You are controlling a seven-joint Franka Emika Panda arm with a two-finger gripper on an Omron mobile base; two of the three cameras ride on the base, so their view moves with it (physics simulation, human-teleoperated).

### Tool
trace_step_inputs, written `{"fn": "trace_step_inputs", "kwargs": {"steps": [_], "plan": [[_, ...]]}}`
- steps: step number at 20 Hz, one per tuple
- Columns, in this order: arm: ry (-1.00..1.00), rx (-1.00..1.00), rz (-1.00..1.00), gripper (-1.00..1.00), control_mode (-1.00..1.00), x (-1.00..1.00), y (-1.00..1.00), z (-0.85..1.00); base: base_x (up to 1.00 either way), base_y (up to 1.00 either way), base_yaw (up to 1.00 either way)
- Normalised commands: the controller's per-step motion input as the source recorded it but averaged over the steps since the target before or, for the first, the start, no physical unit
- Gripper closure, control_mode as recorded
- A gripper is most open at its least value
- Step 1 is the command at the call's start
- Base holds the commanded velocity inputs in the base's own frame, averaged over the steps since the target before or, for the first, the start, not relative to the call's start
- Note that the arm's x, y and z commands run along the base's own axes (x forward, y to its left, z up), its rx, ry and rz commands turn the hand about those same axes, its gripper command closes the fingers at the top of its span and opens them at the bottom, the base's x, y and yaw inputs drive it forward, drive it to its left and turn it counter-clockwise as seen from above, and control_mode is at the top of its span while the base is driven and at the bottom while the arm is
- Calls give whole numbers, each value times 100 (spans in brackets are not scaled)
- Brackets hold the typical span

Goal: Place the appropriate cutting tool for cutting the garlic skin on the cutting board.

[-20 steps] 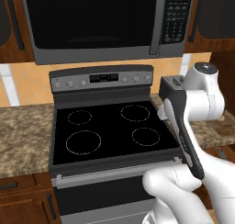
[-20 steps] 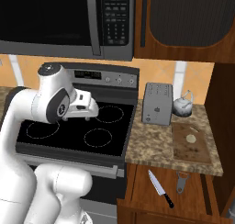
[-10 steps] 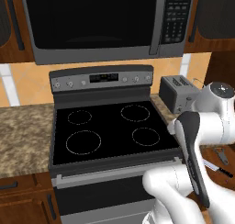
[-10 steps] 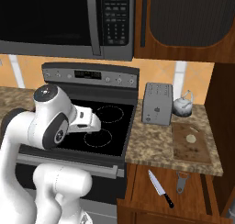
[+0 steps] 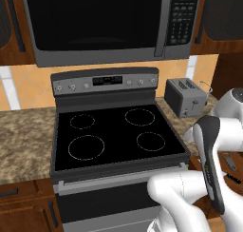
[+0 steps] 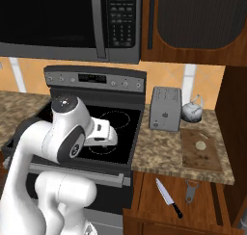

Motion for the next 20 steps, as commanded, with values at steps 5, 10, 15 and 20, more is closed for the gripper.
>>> {"fn": "trace_step_inputs", "kwargs": {"steps": [5,10,15,20], "plan": [[7,0,0,-100,-100,-13,-58,-33,0,0,0],[7,0,0,-100,-100,-14,-72,-48,0,0,0],[0,0,0,-100,-100,-14,-73,-44,0,0,0],[0,0,0,-100,-100,-2,-71,-37,0,0,0]]}}
